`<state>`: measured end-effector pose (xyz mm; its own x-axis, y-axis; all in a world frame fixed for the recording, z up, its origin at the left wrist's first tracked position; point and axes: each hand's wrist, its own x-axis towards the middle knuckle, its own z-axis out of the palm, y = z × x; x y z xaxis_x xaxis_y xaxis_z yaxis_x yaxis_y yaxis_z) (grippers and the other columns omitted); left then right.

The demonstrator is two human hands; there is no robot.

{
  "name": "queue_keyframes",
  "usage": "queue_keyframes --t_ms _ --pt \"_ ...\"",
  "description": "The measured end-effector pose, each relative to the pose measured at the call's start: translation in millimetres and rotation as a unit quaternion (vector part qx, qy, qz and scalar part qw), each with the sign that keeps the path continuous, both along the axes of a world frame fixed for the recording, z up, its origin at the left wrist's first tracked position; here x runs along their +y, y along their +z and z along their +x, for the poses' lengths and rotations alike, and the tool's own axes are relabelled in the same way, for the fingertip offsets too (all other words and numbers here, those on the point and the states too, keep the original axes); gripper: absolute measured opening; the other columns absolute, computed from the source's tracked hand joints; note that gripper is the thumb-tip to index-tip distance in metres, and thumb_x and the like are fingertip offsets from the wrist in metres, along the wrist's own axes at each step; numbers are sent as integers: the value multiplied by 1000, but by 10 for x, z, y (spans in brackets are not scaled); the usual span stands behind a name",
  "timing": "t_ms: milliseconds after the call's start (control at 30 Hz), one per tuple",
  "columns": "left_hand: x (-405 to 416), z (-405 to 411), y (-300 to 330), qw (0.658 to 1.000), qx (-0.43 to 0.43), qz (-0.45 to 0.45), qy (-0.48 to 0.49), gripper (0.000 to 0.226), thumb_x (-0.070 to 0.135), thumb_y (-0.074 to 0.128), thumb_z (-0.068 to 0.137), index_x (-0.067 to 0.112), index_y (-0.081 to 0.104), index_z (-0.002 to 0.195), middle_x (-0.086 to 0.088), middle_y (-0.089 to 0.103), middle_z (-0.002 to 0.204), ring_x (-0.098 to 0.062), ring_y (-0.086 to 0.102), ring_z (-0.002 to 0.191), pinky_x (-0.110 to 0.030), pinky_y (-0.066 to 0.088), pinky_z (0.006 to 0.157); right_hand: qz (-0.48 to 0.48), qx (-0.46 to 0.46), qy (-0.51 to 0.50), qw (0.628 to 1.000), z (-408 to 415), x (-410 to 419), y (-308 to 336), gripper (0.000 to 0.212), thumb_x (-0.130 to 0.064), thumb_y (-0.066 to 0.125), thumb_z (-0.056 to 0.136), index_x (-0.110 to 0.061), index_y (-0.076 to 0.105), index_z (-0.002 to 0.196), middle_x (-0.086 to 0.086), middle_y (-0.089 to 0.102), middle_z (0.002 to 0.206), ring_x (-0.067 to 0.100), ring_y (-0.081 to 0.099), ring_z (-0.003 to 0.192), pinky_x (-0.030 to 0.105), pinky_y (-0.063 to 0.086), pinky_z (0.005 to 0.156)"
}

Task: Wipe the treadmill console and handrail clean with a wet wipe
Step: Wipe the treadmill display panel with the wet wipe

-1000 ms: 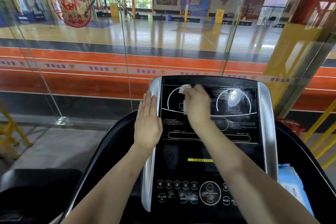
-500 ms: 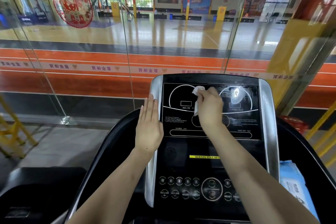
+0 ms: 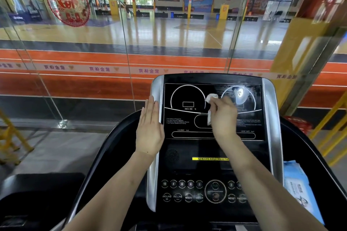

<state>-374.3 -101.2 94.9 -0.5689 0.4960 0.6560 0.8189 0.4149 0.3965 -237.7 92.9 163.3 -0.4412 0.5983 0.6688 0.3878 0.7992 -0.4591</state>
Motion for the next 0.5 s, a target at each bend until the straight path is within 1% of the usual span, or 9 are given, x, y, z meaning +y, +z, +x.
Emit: queue_keyframes --t_ms 33,100,133,200,267,333,400,467,500 --pt "-2 6 1 1000 -3 1 -2 73 -8 42 90 -4 23 160 -16 11 173 -27 7 162 -49 16 130 -5 -9 6 1000 -112 -147 -1 13 4 62 91 1 75 90 17 58 82 32 58 72 34 48 63" --pt "-14 16 6 1000 -6 3 -6 73 -6 36 88 -4 24 160 -17 12 173 -28 8 162 -47 14 131 1 -41 78 996 -387 -523 -21 22 -2 52 91 -8 72 97 13 57 91 30 55 83 37 48 72" --pt "-24 6 6 1000 -8 0 -10 73 -5 34 88 -4 24 160 -17 12 173 -28 8 162 -46 14 131 22 -61 111 992 -505 -729 -38 26 -4 50 89 -12 72 99 11 56 90 29 54 83 37 49 71" --pt "-61 -27 -16 1000 -4 -11 -17 71 -2 32 90 -3 23 161 -16 10 173 -26 7 162 -45 13 131 66 -81 150 983 -591 -977 -80 25 -5 54 86 -15 73 99 9 54 84 29 56 78 38 53 67" --pt "-103 -34 -55 1000 11 -18 -19 70 2 28 92 -1 20 162 -14 7 174 -24 4 162 -43 12 131 80 -89 164 979 -473 -876 -111 23 1 60 85 -12 75 96 11 55 81 31 57 75 42 54 66" --pt "-134 -18 -101 1000 16 -16 -20 71 -3 35 94 1 17 163 -11 5 174 -21 1 162 -42 11 131 60 -87 149 983 -227 -598 -128 28 7 60 84 -10 76 99 14 57 83 34 58 76 42 54 67" --pt "-133 21 -130 1000 7 -6 -17 74 -8 40 94 2 16 164 -10 4 175 -19 0 162 -42 11 132 5 -49 105 993 30 -354 -125 25 10 62 86 -5 78 98 18 59 82 36 60 71 41 54 65" --pt "-109 42 -127 1000 -2 6 -14 72 -7 39 94 0 18 163 -12 8 174 -22 3 162 -44 14 131 -41 -1 63 997 131 -251 -125 12 8 67 89 3 77 87 19 58 75 37 60 63 34 51 60" --pt "-98 48 -120 1000 -4 8 -13 72 -7 39 94 -1 19 162 -13 9 174 -22 4 162 -45 14 131 -63 13 47 997 82 -264 -129 12 5 66 92 5 75 84 18 59 77 35 61 65 29 48 62"
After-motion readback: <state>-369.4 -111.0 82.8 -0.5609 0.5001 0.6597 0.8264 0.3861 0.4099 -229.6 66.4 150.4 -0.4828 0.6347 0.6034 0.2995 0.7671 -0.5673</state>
